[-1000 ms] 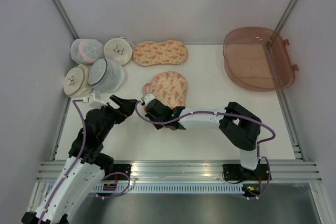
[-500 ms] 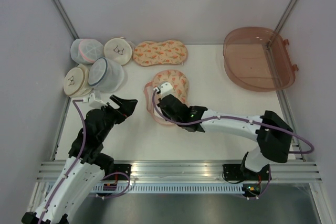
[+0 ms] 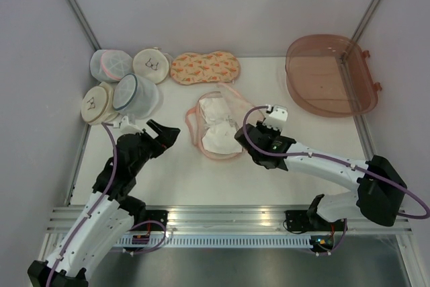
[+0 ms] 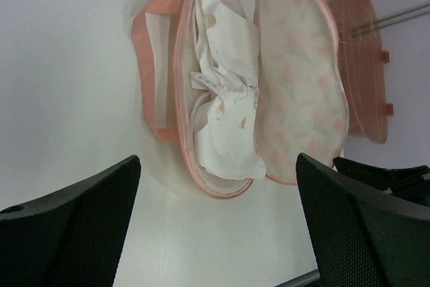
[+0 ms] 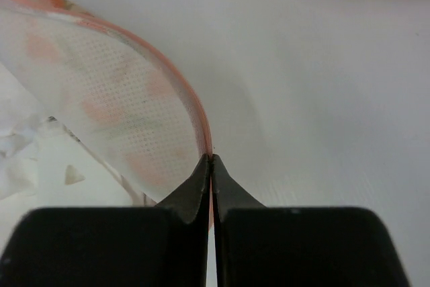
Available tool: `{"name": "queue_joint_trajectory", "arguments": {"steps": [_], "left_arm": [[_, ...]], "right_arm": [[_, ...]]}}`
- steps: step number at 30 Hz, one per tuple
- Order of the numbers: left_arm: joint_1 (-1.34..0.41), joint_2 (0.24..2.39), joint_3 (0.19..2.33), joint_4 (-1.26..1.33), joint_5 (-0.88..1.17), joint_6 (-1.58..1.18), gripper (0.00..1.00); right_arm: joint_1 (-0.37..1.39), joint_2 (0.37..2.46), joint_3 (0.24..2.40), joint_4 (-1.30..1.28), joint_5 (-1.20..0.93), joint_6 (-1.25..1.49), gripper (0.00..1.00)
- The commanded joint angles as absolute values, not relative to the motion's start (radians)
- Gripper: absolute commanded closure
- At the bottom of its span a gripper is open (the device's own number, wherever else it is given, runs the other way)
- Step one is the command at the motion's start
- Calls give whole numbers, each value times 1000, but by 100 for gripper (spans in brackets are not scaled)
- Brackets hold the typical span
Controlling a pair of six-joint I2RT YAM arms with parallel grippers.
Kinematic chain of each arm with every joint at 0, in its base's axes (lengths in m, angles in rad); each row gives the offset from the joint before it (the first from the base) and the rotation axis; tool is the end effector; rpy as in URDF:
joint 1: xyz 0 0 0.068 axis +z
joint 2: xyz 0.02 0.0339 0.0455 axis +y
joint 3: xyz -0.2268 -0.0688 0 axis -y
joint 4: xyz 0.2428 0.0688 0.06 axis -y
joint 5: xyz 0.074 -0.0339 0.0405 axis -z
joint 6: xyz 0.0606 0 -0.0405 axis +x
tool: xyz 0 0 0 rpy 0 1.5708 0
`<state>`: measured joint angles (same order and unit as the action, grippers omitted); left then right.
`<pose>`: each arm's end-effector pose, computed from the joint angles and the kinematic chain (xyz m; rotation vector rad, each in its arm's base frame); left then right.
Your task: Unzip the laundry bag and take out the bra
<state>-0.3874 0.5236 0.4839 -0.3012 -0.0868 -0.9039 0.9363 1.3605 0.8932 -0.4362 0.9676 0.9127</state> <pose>0.1827 -0.0689 0.2323 -0.5671 1.9079 -0.7765 0.2083 0.1988 0.1944 0.3407 2.0048 -0.0795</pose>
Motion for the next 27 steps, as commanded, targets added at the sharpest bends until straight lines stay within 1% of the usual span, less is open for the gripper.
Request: {"name": "queue_joint_trajectory", "arguments": {"steps": [1,3,5,7,8,10,11,12,13,16,17,18,19,20,21,22,24,25,27], "left_arm": [[-384,558,503,-239,-49,-910,1],[-383,583,506,-230,-40,-911,1],[-383,600,508,-215,-25,-911,1],[-385,621,512,-206,-17,-911,1],[-385,630,514,-195,-11,-911,1],[-385,641,517,-187,-5,-910,1],[-384,646,522,-183,-5,-910,1],[-385,649,523,-183,-5,-908,1],[-384,653,522,-183,-5,-908,1],[-385,652,520,-181,20,-907,1],[-384,652,520,-181,21,-907,1],[-385,652,520,-179,21,-905,1],[-384,650,520,-179,20,-904,1],[-385,650,520,-178,20,-902,1],[-385,650,520,-178,21,-899,1],[-385,649,520,-178,25,-897,1],[-383,644,514,-179,28,-897,1],[-383,643,511,-179,29,-900,1],[-385,632,503,-179,32,-900,1]], "right_arm": [[937,1296,853,-642,1121,1247,99],[939,1272,841,-728,1152,1329,100],[936,1240,819,-758,1187,1410,99],[927,1220,795,-723,1174,1395,97],[908,1212,782,-697,1151,1361,93],[897,1218,781,-693,1138,1355,89],[896,1230,782,-686,1129,1318,76],[885,1238,796,-657,1094,1274,66],[884,1253,805,-646,1079,1240,51],[882,1237,807,-449,918,976,36],[882,1226,769,-282,852,807,34],[882,1220,752,-212,718,754,31],[882,1220,740,-152,659,702,29],[876,1230,735,-102,597,657,27],[867,1250,755,-63,480,619,25],[850,1300,768,-48,418,597,24],[790,1354,781,64,283,551,24],[770,1411,781,107,165,548,25],[680,1478,791,219,44,558,25]]}}
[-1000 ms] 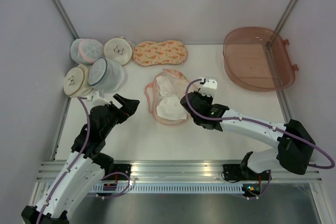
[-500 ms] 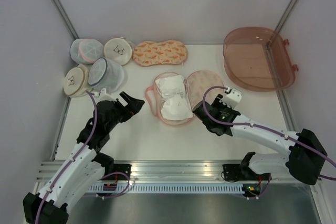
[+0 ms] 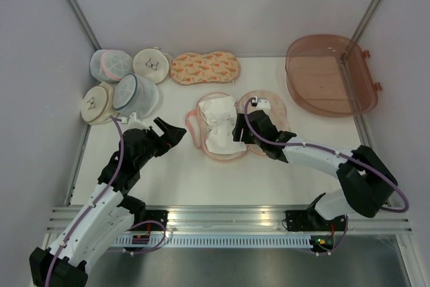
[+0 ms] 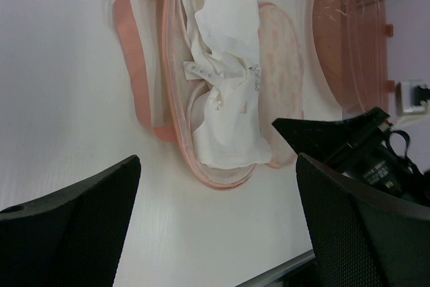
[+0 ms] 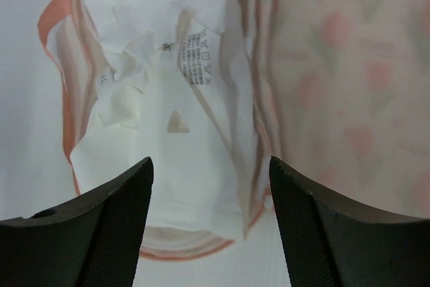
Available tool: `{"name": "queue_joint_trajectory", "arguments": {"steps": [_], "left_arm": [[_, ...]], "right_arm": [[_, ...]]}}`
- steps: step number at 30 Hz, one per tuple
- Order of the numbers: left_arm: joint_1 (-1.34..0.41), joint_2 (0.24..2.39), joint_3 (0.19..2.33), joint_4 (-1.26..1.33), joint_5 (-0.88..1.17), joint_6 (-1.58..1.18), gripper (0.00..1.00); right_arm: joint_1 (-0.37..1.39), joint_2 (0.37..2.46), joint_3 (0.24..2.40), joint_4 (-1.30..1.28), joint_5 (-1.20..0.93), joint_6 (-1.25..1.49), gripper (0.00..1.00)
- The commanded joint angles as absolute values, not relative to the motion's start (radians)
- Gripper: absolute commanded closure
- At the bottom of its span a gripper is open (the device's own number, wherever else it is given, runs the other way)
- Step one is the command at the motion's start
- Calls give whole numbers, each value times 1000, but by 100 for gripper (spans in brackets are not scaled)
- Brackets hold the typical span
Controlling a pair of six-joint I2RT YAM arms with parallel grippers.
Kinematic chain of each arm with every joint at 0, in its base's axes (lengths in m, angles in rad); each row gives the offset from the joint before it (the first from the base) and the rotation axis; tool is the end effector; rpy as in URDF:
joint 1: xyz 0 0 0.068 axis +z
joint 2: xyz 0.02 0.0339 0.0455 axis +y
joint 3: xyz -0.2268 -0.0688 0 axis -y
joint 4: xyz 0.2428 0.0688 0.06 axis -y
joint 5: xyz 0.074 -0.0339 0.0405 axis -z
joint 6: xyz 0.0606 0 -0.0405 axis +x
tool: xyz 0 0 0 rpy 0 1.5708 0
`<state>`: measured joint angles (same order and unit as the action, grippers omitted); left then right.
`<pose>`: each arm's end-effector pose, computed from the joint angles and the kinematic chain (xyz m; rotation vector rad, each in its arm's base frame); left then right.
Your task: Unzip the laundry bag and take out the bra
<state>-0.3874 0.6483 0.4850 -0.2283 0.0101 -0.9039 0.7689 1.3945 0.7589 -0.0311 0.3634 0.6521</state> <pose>0.1969 -0.0810 0.2188 -0.5201 1.9963 -0.8387 0.2406 0.2028 0.1601 0.0677 2.2135 0.3914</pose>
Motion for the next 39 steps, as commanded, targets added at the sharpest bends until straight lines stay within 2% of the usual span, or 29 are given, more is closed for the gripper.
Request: {"name": "queue_joint_trajectory", "arguments": {"steps": [1,5,12,23,24,26,27,28,30,34,37,38,39], "left_arm": [[-384,624,500,-186,35,-902,1],[-383,580,492,-215,22,-899,1],[-383,540,476,-233,11,-897,1],[-382,554,479,-236,8,-891,1],[-382,555,477,-236,6,-891,0],[-383,554,477,-236,5,-890,1],[-382,554,476,-236,5,-890,1],[-383,554,476,-236,6,-890,1],[-383,551,477,-235,6,-890,1],[-383,551,477,-236,5,-890,1],[-382,554,477,-238,5,-888,1],[-382,554,479,-238,5,-890,1],[-383,555,477,-238,3,-890,1]], "right_arm": [[646,1541,799,251,-54,575,27],[542,1653,863,350,-135,571,30],[491,1789,923,455,-302,584,35],[488,1853,968,429,-336,575,40],[488,1862,971,431,-344,575,49],[489,1873,976,437,-373,580,57],[489,1879,976,442,-386,587,68],[489,1882,974,455,-417,589,71],[489,1887,971,468,-455,601,71],[489,1888,953,535,-583,638,64],[489,1896,950,561,-630,653,50],[489,1899,950,571,-650,657,40],[489,1904,953,575,-656,660,39]]}}
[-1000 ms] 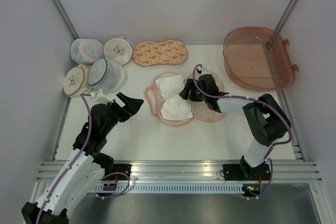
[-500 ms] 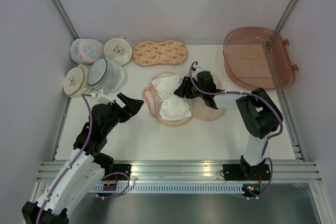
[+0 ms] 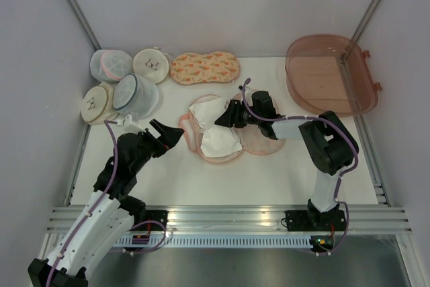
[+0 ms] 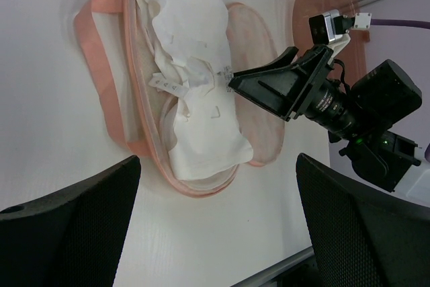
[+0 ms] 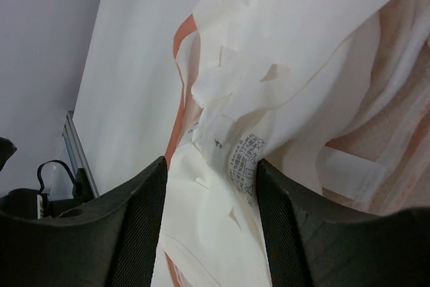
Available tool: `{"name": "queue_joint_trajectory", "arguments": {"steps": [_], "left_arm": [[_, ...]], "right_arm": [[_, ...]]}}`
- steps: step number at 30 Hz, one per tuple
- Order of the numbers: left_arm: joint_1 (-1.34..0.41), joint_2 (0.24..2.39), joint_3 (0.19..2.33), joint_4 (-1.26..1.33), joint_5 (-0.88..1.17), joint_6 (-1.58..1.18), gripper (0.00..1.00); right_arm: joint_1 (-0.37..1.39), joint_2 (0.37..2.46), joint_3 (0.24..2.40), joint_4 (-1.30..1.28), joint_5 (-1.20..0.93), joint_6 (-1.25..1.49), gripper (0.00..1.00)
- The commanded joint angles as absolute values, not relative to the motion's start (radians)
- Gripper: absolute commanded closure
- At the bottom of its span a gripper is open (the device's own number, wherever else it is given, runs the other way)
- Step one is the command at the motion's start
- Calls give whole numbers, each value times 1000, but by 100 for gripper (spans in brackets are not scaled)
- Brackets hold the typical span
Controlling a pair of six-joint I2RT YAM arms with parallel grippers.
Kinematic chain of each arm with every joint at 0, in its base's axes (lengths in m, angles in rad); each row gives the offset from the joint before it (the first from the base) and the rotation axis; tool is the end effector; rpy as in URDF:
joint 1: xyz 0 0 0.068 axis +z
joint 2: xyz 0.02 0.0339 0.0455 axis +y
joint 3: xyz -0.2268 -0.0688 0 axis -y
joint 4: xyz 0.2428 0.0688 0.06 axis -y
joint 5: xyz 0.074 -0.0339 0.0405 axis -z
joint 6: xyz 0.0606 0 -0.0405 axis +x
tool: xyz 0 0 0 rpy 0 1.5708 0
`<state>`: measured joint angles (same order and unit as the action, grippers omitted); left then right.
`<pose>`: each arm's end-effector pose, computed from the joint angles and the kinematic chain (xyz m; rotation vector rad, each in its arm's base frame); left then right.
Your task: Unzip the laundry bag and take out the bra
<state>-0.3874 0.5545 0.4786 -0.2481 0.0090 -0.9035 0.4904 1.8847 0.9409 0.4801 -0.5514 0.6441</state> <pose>0.1863 -0.0766 0.2315 -0.5028 1.9304 -0.8700 0.3321 0.2133 0.1116 -0.2117 2.1931 1.2386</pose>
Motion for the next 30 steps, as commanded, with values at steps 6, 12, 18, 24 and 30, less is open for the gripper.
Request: {"name": "queue_joint_trajectory", "arguments": {"steps": [6,12,18,24,30], "left_arm": [[-382,548,476,-241,5,-888,1],[-383,548,477,-244,5,-887,1],[-382,548,479,-245,5,-885,1],[-383,546,480,-252,5,-881,1],[-383,552,482,-252,5,-879,1]], "right_arm": [[491,1945,971,588,-667,678,49],[502,1974,999,545,-660,658,79],[500,1938,993,546,-670,657,100],[474,1781,994,506,-667,657,100],[411,1592,1069,300,-510,543,99]]}}
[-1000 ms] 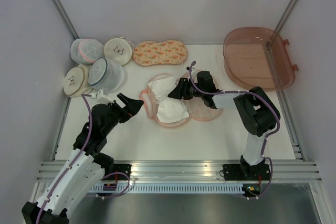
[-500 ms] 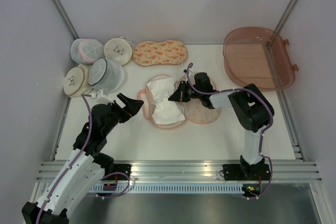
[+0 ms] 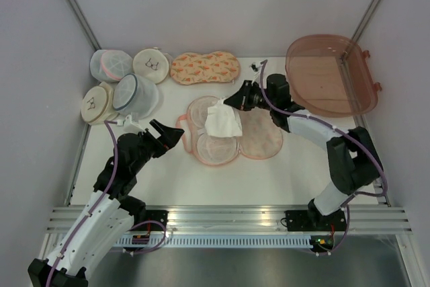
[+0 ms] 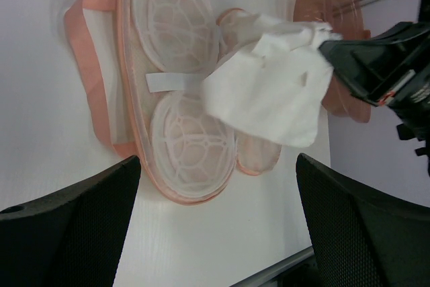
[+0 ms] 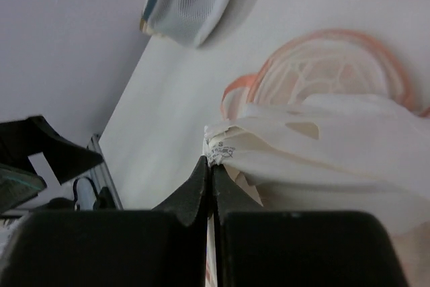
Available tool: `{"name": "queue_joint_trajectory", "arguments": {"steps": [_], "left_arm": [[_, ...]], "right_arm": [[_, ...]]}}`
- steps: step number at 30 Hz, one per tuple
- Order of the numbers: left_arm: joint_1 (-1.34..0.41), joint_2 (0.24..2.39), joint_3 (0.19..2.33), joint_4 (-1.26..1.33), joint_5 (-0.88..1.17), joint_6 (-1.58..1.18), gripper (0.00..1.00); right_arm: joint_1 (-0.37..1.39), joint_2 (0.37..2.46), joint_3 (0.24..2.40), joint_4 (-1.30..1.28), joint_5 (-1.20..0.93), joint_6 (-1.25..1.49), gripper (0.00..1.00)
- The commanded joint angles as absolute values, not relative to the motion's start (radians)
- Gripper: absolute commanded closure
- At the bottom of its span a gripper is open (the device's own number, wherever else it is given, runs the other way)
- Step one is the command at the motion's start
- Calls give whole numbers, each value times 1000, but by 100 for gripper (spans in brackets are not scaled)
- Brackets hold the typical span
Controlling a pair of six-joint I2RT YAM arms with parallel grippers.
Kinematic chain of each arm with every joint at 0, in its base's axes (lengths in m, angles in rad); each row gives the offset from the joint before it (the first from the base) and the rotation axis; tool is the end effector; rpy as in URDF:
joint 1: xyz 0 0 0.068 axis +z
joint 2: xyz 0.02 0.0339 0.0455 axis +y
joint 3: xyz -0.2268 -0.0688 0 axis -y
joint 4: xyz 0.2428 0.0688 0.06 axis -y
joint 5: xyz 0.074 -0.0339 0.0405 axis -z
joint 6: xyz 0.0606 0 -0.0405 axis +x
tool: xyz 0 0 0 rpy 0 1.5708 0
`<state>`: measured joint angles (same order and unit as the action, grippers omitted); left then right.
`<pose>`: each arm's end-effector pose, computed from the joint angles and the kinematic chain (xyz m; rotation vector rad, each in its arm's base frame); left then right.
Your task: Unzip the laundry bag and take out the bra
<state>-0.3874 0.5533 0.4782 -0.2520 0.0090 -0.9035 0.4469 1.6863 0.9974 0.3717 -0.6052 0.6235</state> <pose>0.1860 -0.0765 0.2311 -0.5036 1.9334 -0.8685 0.3362 0.1994 0.1921 -0.2733 2.0264 1.2722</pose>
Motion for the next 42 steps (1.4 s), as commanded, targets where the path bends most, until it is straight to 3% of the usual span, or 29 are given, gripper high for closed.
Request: {"name": "queue_joint_trajectory", "arguments": {"steps": [1,6,15,25,26,27,29,31,36,42], "left_arm": [[-383,552,482,-252,5,-879,0],[-382,554,483,-252,5,-880,1],[-383,572,500,-252,5,-871,1],[-383,588,529,-256,11,-861,1],[-383,586,531,-258,11,-859,1],[-383,586,535,-259,12,-861,1],[-383,583,538,-264,11,-861,1],[-383,578,535,-267,8,-862,1],[-383,591,532,-262,6,-865,1],[-383,600,523,-238,12,-867,1]], "right_arm": [[402,1548,1080,272,-462,531,100],[292,1441,1121,203,-205,517,100],[71,1437,1203,130,225,624,100],[-103,1609,1250,202,311,722,100],[-115,1624,1278,189,322,733,93],[-120,1650,1295,178,305,735,55],[-129,1658,1339,126,215,710,18],[-127,1628,1310,161,123,703,2],[-28,1422,1129,219,22,603,2],[299,1244,864,130,74,584,2]]}}
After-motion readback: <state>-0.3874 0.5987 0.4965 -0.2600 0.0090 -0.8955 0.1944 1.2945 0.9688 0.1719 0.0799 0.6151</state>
